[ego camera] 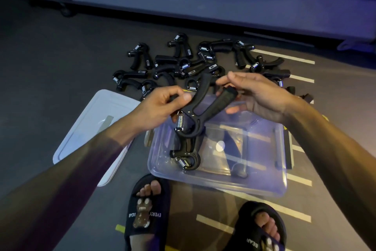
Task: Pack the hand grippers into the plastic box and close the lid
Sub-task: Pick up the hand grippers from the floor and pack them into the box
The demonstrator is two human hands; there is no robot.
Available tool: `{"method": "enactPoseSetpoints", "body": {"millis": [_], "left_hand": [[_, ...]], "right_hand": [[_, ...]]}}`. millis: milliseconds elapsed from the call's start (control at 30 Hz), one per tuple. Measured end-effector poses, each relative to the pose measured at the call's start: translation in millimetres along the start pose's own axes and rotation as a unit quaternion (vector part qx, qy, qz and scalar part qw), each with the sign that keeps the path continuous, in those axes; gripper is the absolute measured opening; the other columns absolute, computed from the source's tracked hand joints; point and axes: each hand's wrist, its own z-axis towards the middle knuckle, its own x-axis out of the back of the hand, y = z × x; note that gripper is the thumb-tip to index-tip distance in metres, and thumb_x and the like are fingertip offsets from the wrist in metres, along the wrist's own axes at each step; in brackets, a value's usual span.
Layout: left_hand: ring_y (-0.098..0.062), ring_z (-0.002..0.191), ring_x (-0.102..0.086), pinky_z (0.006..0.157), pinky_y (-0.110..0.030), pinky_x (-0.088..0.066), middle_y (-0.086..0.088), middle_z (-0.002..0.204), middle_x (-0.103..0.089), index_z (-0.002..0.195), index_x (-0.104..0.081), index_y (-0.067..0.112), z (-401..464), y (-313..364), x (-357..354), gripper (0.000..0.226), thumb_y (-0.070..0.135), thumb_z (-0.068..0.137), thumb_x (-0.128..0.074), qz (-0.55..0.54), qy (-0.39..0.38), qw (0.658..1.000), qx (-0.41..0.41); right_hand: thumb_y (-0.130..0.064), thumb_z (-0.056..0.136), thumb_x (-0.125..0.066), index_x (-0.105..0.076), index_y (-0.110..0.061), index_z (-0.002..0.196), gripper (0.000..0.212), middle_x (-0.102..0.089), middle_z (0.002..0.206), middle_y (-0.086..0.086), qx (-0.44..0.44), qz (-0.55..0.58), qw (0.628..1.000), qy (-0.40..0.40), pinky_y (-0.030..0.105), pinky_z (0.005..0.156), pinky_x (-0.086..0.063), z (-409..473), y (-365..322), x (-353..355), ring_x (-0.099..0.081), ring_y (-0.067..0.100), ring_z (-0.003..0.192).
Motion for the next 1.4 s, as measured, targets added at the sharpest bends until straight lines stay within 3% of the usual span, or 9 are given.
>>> {"method": "enactPoseSetpoints", "body": {"millis": [100, 233, 333, 433, 600, 767, 933, 1133, 1400], "left_hand": [[-0.027, 0.061, -0.063, 0.061, -0.030, -0.056, -0.007, 0.069, -0.064, 0.092, -0.059, 0.002, -14.0, -1.8, 1.6, 0.019, 0.021, 0.092, -0.061, -0.051, -0.015, 0.998, 0.043], [-0.023, 0.064, -0.074, 0.063, -0.029, -0.060, -0.014, 0.070, -0.069, 0.093, -0.055, 0.001, -24.7, -2.1, -6.3, 0.016, 0.010, 0.089, -0.067, -0.055, -0.056, 0.994, 0.071], [-0.019, 0.062, -0.072, 0.060, -0.027, -0.058, -0.014, 0.069, -0.070, 0.093, -0.053, -0.001, -24.3, -5.4, -9.4, 0.013, 0.004, 0.093, -0.065, -0.038, -0.059, 0.994, 0.079], [-0.014, 0.073, -0.070, 0.072, -0.030, -0.054, 0.000, 0.079, -0.074, 0.091, -0.065, 0.007, -21.1, -13.3, -2.8, 0.015, 0.020, 0.092, -0.072, 0.084, -0.048, 0.994, 0.048], [-0.009, 0.083, -0.056, 0.077, -0.025, -0.042, 0.012, 0.087, -0.064, 0.091, -0.071, 0.018, -0.7, -29.8, 15.6, 0.011, 0.028, 0.095, -0.066, 0.254, 0.096, 0.958, -0.092], [-0.020, 0.107, -0.053, 0.098, -0.037, -0.041, 0.009, 0.116, -0.062, 0.113, -0.069, 0.026, 29.0, -50.0, 15.2, 0.019, 0.031, 0.097, -0.060, 0.321, 0.097, 0.935, -0.111], [-0.020, 0.113, -0.054, 0.098, -0.053, -0.042, 0.010, 0.122, -0.062, 0.123, -0.064, 0.029, 49.2, -65.2, 6.4, 0.029, 0.039, 0.100, -0.051, 0.355, 0.070, 0.928, -0.091], [-0.021, 0.101, -0.053, 0.095, -0.039, -0.042, 0.006, 0.115, -0.066, 0.124, -0.064, 0.024, 49.0, -73.3, 4.9, 0.028, 0.035, 0.102, -0.050, 0.373, 0.073, 0.921, -0.090], [-0.020, 0.103, -0.052, 0.093, -0.033, -0.040, 0.005, 0.115, -0.066, 0.124, -0.064, 0.023, 48.7, -72.3, 4.4, 0.029, 0.035, 0.103, -0.049, 0.373, 0.074, 0.921, -0.085]], "right_hand": [[-0.016, 0.085, -0.065, -0.062, -0.003, 0.126, 0.043, -0.073, 0.108, 0.013, 0.009, 0.049, 0.999, 0.016, 0.032, 0.073, -0.063, -5.7, 3.0, 1.9, -0.074, 0.019, 0.086], [-0.014, 0.078, -0.071, -0.061, 0.001, 0.122, 0.048, -0.074, 0.097, 0.010, 0.026, 0.039, 0.997, 0.061, 0.033, 0.067, -0.064, -6.4, 9.9, -11.7, -0.073, 0.014, 0.074], [-0.013, 0.086, -0.072, -0.064, -0.004, 0.112, 0.029, -0.074, 0.089, 0.008, 0.031, -0.007, 0.995, 0.090, 0.035, 0.066, -0.064, -3.1, 20.1, -19.4, -0.071, 0.015, 0.072], [-0.008, 0.094, -0.066, -0.063, -0.004, 0.108, 0.015, -0.071, 0.094, 0.015, 0.030, -0.038, 0.992, 0.116, 0.035, 0.066, -0.064, -1.0, 31.5, -19.0, -0.072, 0.019, 0.073], [-0.001, 0.097, -0.058, -0.059, -0.003, 0.102, 0.006, -0.062, 0.097, 0.022, -0.013, -0.099, 0.991, 0.093, 0.036, 0.065, -0.062, 4.3, 63.2, -19.7, -0.063, 0.029, 0.082], [-0.003, 0.099, -0.057, -0.060, 0.001, 0.107, 0.010, -0.065, 0.091, 0.015, -0.068, -0.162, 0.977, 0.119, 0.039, 0.066, -0.061, 24.0, 113.8, -23.2, -0.065, 0.024, 0.080], [-0.004, 0.100, -0.056, -0.061, -0.006, 0.102, 0.005, -0.065, 0.085, 0.008, -0.097, -0.121, 0.983, 0.101, 0.028, 0.056, -0.060, 51.9, 122.5, -20.6, -0.064, 0.022, 0.068], [-0.005, 0.099, -0.057, -0.062, -0.013, 0.092, 0.012, -0.067, 0.084, 0.007, -0.115, -0.125, 0.981, 0.092, 0.031, 0.058, -0.059, 66.3, 140.1, -24.2, -0.065, 0.024, 0.070], [-0.005, 0.096, -0.062, -0.067, -0.013, 0.093, 0.010, -0.065, 0.081, 0.003, -0.117, -0.175, 0.973, 0.094, 0.034, 0.066, -0.064, 70.9, 138.5, -21.3, -0.067, 0.026, 0.067]]}}
